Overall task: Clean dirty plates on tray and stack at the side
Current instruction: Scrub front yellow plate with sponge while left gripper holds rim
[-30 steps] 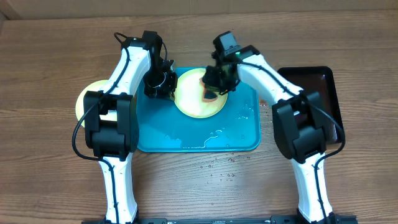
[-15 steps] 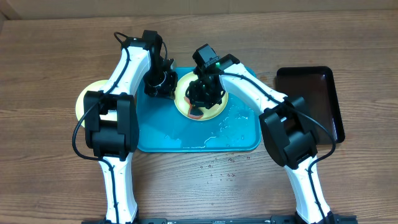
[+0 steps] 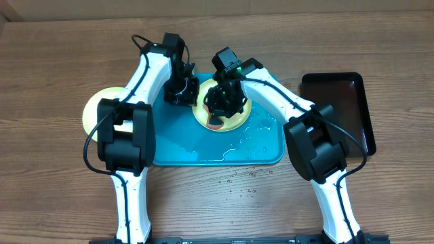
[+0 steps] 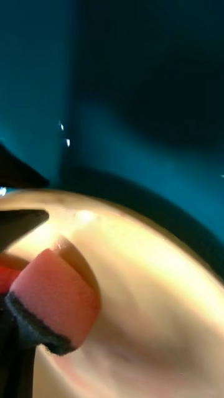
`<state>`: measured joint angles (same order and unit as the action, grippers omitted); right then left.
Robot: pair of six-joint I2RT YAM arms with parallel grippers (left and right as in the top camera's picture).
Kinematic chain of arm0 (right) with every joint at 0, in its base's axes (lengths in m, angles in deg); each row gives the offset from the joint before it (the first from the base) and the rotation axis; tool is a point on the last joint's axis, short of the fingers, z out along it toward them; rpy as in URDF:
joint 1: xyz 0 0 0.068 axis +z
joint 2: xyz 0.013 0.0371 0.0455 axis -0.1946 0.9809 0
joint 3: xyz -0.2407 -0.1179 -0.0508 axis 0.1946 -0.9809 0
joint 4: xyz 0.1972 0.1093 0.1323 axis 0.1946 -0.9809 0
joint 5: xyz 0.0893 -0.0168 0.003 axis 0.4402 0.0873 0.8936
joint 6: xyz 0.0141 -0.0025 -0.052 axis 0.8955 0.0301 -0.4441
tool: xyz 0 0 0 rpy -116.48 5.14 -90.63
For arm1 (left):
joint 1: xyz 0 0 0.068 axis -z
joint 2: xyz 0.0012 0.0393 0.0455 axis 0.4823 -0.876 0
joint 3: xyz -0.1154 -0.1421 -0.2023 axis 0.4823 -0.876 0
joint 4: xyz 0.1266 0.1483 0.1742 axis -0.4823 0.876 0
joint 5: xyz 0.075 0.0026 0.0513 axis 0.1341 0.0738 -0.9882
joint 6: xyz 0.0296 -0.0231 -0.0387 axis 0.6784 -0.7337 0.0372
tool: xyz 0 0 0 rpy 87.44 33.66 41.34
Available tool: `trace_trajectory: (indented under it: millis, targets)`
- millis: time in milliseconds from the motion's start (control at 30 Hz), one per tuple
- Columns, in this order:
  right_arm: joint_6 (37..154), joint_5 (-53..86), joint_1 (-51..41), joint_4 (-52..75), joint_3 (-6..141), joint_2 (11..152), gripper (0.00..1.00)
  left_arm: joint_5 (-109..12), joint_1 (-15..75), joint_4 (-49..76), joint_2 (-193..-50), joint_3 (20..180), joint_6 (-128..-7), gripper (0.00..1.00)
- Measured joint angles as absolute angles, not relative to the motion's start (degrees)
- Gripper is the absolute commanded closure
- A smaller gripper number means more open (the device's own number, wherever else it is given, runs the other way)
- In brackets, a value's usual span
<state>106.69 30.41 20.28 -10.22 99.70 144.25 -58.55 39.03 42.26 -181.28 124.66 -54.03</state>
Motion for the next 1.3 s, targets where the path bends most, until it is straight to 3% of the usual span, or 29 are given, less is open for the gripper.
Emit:
trace_trajectory:
  millis: [533, 767, 1067, 1300]
  targets:
    - [106.65, 29.51, 13.22, -6.35, 99.72, 144.25, 0.96, -58.99, 39.27, 42.02, -181.28, 124.22, -54.91, 0.96]
    - [105.73, 28.84, 8.53, -12.25, 99.72, 144.25, 0.96, -59.01, 39.25, 42.02, -181.28, 124.22, -55.1, 0.96]
    - [103.41, 28.57, 11.21, -19.86, 99.72, 144.25, 0.96, -59.29, 39.25, 41.87, -181.28, 124.22, -55.1, 0.96]
    - [103.52, 27.76, 16.61, -17.08, 99.72, 144.25, 0.96, -59.66, 39.18, 41.96, -181.28, 124.22, -55.1, 0.96]
